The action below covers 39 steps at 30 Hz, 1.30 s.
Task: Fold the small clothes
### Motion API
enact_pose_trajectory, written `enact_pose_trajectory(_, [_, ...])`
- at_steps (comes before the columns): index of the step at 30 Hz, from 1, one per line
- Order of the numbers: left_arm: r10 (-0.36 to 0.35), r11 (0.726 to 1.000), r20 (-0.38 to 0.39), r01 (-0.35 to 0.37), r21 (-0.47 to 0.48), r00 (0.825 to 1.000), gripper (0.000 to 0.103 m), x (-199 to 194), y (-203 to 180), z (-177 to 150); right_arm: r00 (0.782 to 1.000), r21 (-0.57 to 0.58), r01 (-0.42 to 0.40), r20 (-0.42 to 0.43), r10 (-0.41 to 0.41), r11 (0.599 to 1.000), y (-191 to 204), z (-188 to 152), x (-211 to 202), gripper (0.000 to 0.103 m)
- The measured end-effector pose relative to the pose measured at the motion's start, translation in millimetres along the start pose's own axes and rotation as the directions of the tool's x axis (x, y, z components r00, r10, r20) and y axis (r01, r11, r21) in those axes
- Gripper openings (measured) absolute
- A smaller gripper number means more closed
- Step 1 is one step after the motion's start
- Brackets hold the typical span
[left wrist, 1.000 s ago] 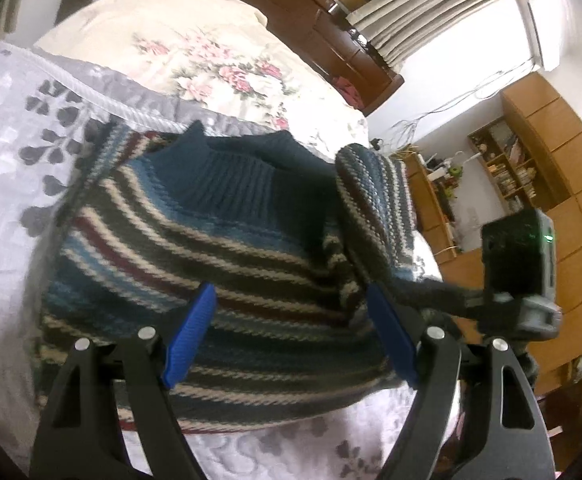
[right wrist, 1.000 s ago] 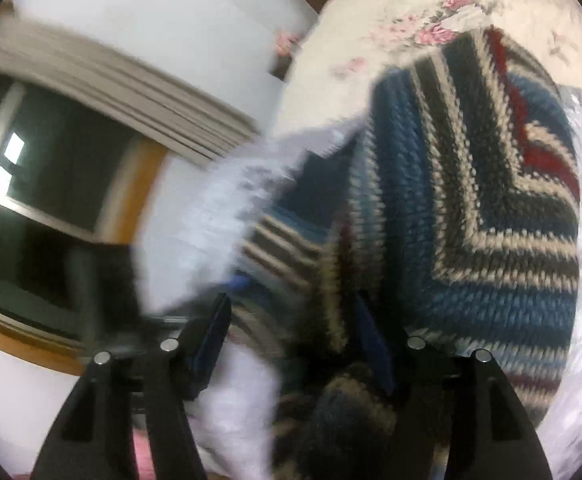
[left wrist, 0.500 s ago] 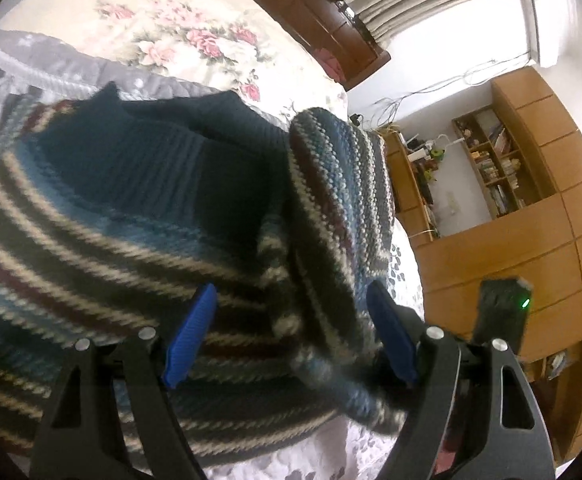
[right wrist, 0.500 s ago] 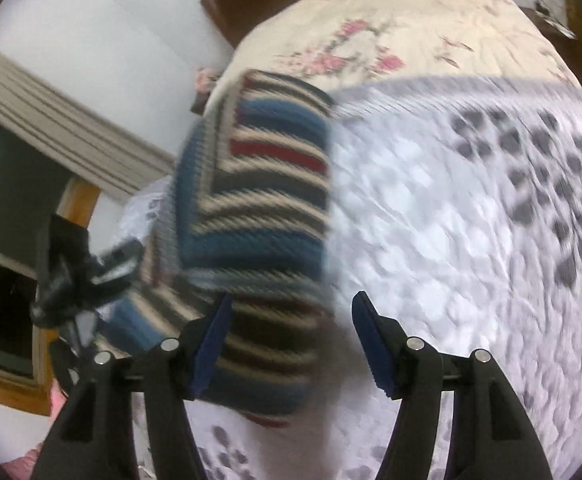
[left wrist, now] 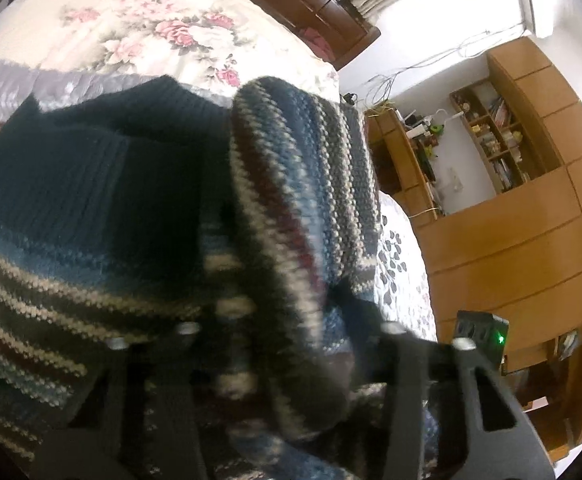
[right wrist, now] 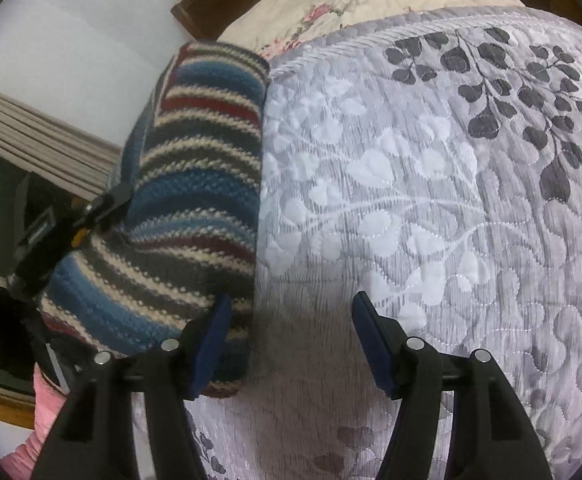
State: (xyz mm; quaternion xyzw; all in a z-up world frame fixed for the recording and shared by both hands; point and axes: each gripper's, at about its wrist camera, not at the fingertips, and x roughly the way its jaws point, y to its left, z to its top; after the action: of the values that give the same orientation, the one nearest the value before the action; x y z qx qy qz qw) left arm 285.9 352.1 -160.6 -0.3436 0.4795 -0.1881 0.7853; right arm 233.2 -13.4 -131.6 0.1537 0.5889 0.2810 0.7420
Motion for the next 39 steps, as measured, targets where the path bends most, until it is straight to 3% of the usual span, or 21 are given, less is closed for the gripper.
enact_pose_trajectory(4, [-0.011, 1.000, 0.031, 0.010, 0.029, 0.999, 0.019, -5.7, -8.5, 3.4, 1.000, 0.010, 0.000, -0.001, 0.000, 1.000, -0.7, -1.3, -0.2, 0.064])
enact_pose_trajectory(11, [-0.148, 0.989, 0.113, 0.145, 0.042, 0.982, 0.018, -40.3, -19.3, 3.0, 0.999, 0.001, -0.028, 0.020, 0.028, 1.000, 11.4, 4.9, 4.6, 0.064])
enact_pose_trajectory(16, [-0.174, 0.985, 0.163, 0.173, 0.020, 0.971, 0.018, -77.8, -1.5, 10.9, 0.998, -0.050, -0.059, 0.035, 0.060, 0.997, 34.8, 12.8, -0.4, 0.064])
enact_pose_trajectory(21, [-0.136, 0.990, 0.221, 0.143, -0.015, 0.966, 0.018, -123.8, 36.3, 18.0, 0.995, -0.113, -0.095, 0.023, 0.098, 0.989, 65.4, 17.5, 8.2, 0.064])
enact_pose_trajectory(27, [-0.063, 0.994, 0.222, 0.080, -0.070, 0.973, 0.018, -150.2, 86.1, 18.2, 0.986, -0.197, -0.164, -0.017, 0.164, 0.967, 114.0, 18.9, 29.7, 0.065])
enact_pose_trajectory(34, [-0.029, 0.984, 0.186, 0.061, -0.168, 0.982, 0.019, -140.3, 151.2, 9.5, 0.993, -0.274, -0.095, -0.094, 0.072, 0.957, 156.4, 9.3, 78.7, 0.065])
enact_pose_trajectory(39, [0.040, 0.984, 0.123, -0.018, -0.178, 0.992, 0.021, -118.5, 180.2, -1.6, 0.990, -0.254, -0.064, -0.136, 0.030, 0.965, 155.0, 0.2, 108.8, 0.068])
